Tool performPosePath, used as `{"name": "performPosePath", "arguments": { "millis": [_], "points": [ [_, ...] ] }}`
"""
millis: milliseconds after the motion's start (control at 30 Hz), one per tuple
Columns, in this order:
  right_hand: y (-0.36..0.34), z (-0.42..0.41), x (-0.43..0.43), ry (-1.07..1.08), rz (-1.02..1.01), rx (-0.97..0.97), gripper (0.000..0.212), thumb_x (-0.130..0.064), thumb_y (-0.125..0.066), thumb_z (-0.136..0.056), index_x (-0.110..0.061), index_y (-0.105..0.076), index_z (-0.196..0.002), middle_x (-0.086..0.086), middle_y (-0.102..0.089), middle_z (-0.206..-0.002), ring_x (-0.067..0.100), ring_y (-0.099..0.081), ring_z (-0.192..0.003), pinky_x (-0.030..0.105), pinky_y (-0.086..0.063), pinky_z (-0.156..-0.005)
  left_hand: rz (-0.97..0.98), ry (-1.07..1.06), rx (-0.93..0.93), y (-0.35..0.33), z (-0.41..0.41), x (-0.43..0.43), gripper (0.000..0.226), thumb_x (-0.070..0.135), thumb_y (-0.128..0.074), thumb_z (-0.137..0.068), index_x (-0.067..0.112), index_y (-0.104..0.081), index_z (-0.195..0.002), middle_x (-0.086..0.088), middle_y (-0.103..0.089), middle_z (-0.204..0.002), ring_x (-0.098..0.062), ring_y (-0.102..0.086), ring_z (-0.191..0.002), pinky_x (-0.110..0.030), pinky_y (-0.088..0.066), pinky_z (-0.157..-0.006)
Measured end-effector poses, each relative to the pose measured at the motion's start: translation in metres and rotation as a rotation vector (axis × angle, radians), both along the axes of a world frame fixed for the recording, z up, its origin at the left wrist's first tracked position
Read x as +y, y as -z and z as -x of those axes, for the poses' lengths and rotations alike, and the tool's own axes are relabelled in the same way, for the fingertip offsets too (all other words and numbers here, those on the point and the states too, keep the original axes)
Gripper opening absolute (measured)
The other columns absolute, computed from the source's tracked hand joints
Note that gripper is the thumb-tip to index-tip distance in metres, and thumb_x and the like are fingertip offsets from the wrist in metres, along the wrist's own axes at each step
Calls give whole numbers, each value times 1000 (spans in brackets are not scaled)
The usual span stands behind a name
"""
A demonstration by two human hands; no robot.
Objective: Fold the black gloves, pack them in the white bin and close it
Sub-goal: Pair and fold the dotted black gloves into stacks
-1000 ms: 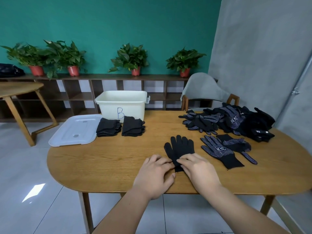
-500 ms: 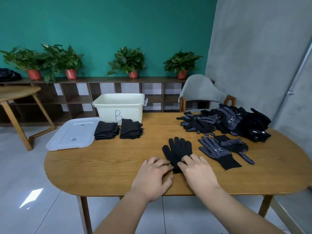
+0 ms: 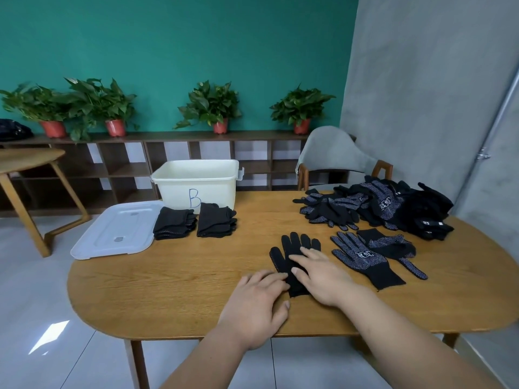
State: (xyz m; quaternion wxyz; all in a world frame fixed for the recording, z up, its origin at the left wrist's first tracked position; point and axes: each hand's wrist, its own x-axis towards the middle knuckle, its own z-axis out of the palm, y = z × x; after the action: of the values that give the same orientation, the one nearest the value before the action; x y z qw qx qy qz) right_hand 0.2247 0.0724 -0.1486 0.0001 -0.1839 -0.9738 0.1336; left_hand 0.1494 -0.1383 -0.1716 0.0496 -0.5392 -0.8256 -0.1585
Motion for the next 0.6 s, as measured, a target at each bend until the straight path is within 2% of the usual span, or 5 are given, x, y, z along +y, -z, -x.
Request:
{"name": "performPosePath", "arguments": {
  "millis": [167, 267, 333, 467, 600],
  "points": [
    [-13, 22, 1, 89, -3, -113, 63, -64, -22, -107, -40, -19, -165, -3, -4, -176, 25, 1, -162, 49, -12, -129, -1, -2, 5, -1, 2, 1, 52, 58, -34, -103, 37, -53, -147, 23, -37, -163, -5, -19, -153, -33, -19, -124],
    [-15, 35, 3, 133, -81, -167, 63, -62, -20, -108, -38, -14, -166, 2, 0, -176, 30, 4, -161, 54, -9, -128, -10, 6, 11, 0, 3, 2, 52, 58, -34, -103, 37, -53, -146, 24, -36, -163, -4, -19, -153, -32, -19, -123],
    [-16, 44, 2, 141, -142, -125, 64, -59, -20, -109, -35, -12, -167, 3, 1, -176, 31, 6, -161, 53, -8, -129, -14, 12, 12, 0, 3, 2, 52, 58, -35, -103, 36, -54, -146, 24, -37, -162, -4, -20, -152, -32, -21, -122],
    [0, 54, -2, 91, -121, -145, 69, -65, -14, -107, -34, -2, -167, -1, 12, -175, 26, 12, -161, 50, 0, -130, -34, 12, 0, 1, 3, 1, 51, 58, -36, -103, 35, -52, -145, 25, -38, -159, -3, -23, -149, -32, -25, -120],
    [10, 57, 0, 129, -132, -122, 74, -73, -8, -101, -39, 5, -166, -2, 17, -174, 25, 17, -160, 49, 3, -130, -115, -57, -40, -1, 4, 1, 37, 55, -39, -103, 34, -46, -133, 22, -38, -145, -4, -35, -135, -28, -31, -111]
  ]
}}
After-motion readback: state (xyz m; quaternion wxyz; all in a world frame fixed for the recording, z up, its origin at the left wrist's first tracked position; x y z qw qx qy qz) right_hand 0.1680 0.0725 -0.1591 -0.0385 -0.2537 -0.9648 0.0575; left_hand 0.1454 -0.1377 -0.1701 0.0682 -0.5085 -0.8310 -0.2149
